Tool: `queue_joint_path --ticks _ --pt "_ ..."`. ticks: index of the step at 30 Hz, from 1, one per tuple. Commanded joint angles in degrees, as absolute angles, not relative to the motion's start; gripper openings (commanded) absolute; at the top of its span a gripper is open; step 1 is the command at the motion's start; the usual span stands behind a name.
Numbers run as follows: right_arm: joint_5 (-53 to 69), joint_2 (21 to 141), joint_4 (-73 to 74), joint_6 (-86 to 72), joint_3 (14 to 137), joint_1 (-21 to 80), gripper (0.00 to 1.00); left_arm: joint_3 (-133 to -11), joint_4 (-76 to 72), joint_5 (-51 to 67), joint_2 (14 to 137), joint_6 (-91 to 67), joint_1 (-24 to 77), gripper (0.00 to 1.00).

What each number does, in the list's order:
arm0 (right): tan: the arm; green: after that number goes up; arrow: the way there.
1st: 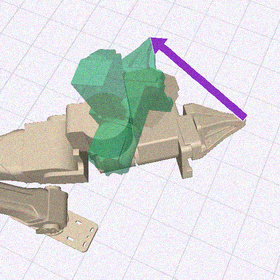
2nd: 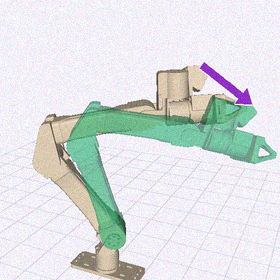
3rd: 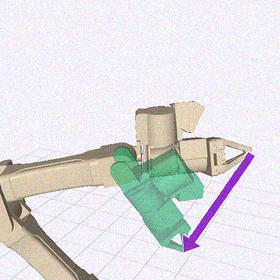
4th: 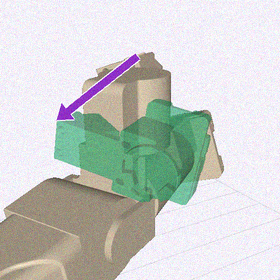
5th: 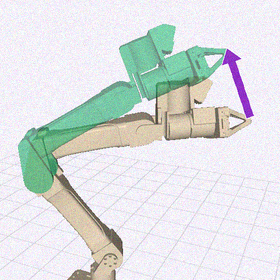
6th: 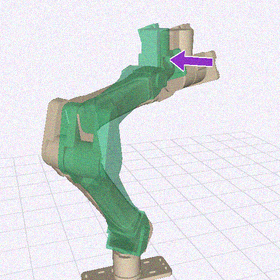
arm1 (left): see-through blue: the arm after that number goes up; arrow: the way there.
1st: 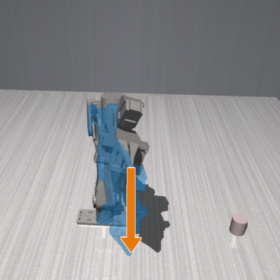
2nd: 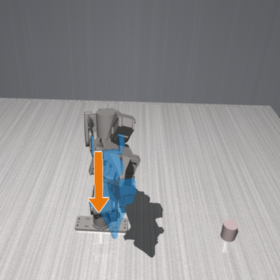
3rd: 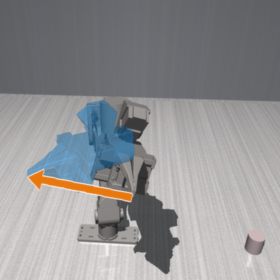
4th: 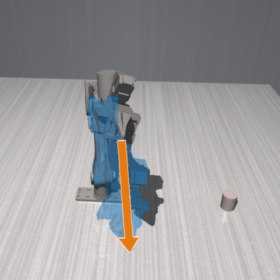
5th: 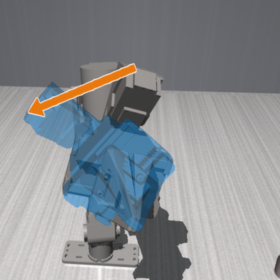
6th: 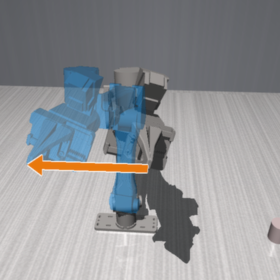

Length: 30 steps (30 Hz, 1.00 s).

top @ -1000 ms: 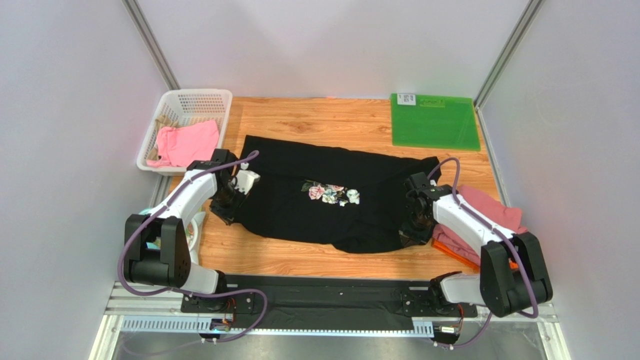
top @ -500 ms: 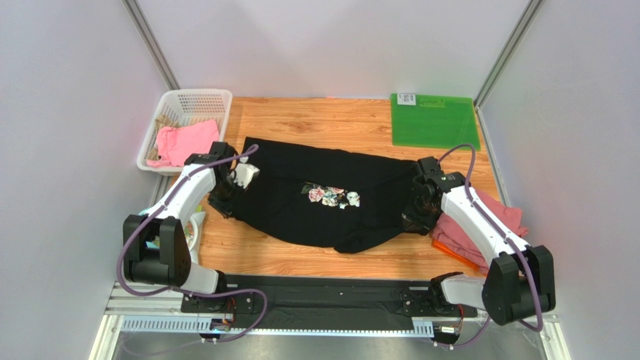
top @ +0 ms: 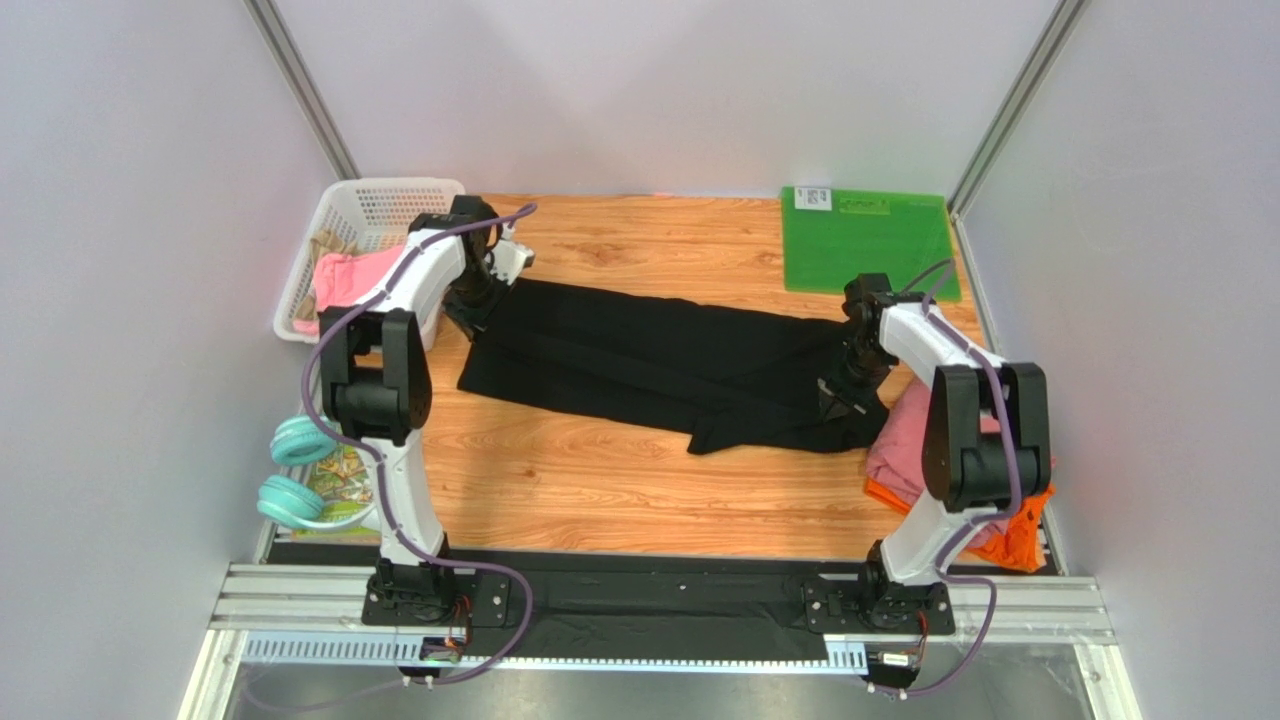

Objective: Fold and stack the t-shirts
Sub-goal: Fold the other side of the tshirt into a rectangle

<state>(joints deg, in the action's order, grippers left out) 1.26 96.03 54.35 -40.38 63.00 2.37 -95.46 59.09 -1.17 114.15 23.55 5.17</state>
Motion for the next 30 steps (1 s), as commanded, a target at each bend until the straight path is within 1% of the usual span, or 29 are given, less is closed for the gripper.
queue_joint_path --ticks 1,2,4,5,6,7,8,9,11,12,13,15,17,21,25,30 --pt "3.5 102.7 51.4 -38.8 70.1 1.9 0.02 -99.2 61.4 -4.1 118.0 23.7 4.7 0.00" --pt "4.5 103.8 51.7 -38.6 71.0 1.9 0.06 -98.3 60.7 -4.4 118.2 23.8 4.7 0.00" --pt "5.1 105.7 52.2 -38.0 72.9 1.9 0.11 -97.0 59.9 -5.6 118.0 24.0 4.7 0.00" --pt "5.7 106.2 52.3 -37.7 73.5 2.0 0.17 -95.6 59.1 -6.1 117.6 24.1 4.7 0.00" --pt "5.9 106.3 52.6 -37.4 73.9 2.0 0.20 -94.9 58.7 -6.6 117.3 24.1 4.7 0.09" --pt "5.8 106.2 53.1 -36.8 74.8 2.0 0.23 -93.8 58.3 -6.9 116.9 24.2 4.7 0.17" --pt "5.0 106.1 53.5 -36.7 75.5 1.9 0.28 -93.3 57.5 -7.1 115.9 24.2 4.7 0.26" --pt "4.5 105.8 54.0 -36.4 76.2 1.9 0.31 -93.2 57.1 -7.6 115.4 24.2 4.7 0.46" --pt "2.4 104.9 56.1 -35.8 78.7 2.0 0.37 -93.3 57.1 -7.6 114.0 24.0 4.7 0.68" --pt "1.4 104.4 56.9 -35.7 79.5 1.9 0.39 -93.4 57.1 -7.6 113.5 24.0 4.7 0.83" --pt "0.1 104.2 57.9 -35.6 81.4 1.8 0.42 -93.8 57.0 -7.7 112.6 23.7 4.7 0.87" --pt "-2.5 103.9 58.9 -35.8 83.1 1.6 0.44 -94.5 57.0 -8.2 112.0 23.4 4.7 0.96" --pt "-3.3 104.5 60.3 -35.8 86.2 1.1 0.48 -96.1 57.8 -7.8 111.1 22.7 4.8 1.00" --pt "-5.3 105.9 63.4 -35.5 89.7 1.1 0.49 -96.2 59.3 -6.2 107.6 22.1 6.1 1.00" --pt "-5.3 101.0 62.8 -34.9 86.3 3.5 0.49 -90.6 60.4 -3.2 101.8 22.0 10.8 1.00" --pt "-0.9 93.7 60.6 -34.8 79.3 8.6 0.49 -82.4 57.9 3.4 99.5 22.8 15.6 1.00"
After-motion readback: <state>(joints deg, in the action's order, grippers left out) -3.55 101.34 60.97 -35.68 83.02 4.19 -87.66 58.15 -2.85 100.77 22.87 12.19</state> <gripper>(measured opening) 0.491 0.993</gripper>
